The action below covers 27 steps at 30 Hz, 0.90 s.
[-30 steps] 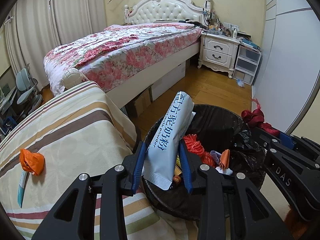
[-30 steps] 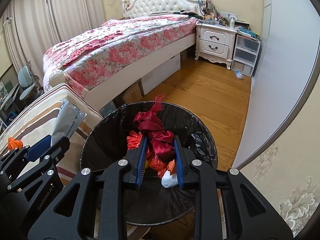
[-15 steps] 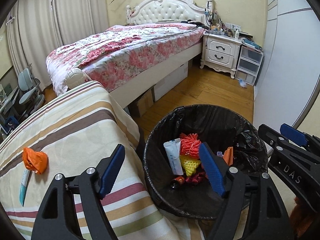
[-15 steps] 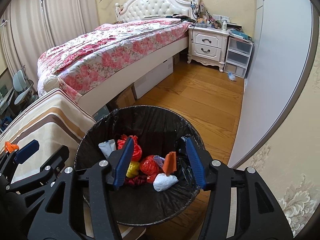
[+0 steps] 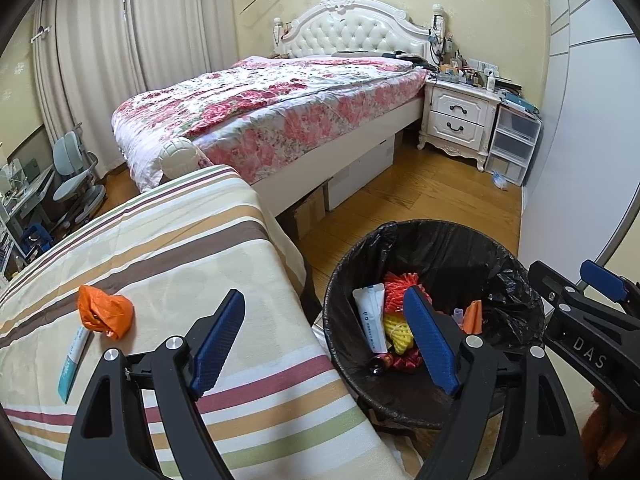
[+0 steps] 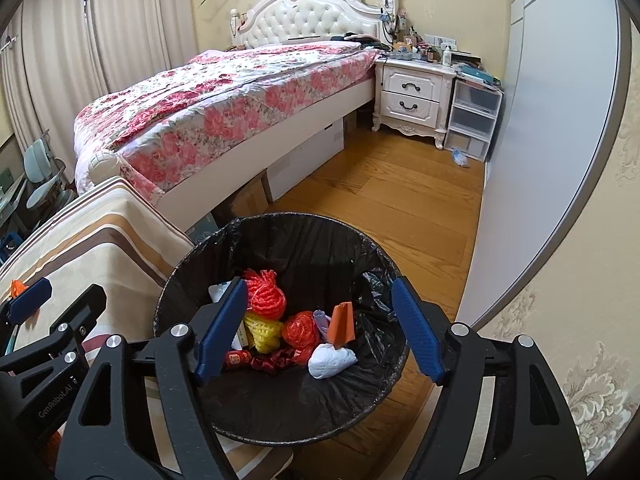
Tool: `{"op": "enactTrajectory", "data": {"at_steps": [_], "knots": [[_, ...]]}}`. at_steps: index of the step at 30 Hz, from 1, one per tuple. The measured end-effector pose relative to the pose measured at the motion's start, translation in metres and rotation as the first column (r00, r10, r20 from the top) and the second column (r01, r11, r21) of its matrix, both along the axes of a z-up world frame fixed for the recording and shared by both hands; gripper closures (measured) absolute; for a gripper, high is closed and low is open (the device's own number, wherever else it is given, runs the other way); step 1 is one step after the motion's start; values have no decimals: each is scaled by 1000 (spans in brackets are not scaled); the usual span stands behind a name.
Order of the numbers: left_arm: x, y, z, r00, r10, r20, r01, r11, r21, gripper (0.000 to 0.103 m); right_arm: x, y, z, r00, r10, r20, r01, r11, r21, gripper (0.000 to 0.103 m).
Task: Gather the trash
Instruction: 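Move both open grippers back from the bin to the bed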
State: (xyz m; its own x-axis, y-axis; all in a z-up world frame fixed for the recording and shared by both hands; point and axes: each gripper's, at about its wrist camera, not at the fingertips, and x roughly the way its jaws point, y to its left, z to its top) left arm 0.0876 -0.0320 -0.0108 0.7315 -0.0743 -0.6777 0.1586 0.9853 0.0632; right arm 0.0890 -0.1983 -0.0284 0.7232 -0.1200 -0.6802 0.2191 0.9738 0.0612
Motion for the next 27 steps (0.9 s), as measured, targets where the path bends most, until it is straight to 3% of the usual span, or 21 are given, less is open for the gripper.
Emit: {"op": "enactTrajectory", "data": {"at_steps": [14, 27], "knots": [[-15, 49, 8, 996, 83, 15, -83, 997, 3, 23, -2, 47, 1, 995, 98, -14, -97, 995, 10, 25], [-33, 127, 6, 973, 230, 10, -230, 973, 7, 23, -1, 133, 1, 959, 282, -29, -282, 960, 5, 25]]}}
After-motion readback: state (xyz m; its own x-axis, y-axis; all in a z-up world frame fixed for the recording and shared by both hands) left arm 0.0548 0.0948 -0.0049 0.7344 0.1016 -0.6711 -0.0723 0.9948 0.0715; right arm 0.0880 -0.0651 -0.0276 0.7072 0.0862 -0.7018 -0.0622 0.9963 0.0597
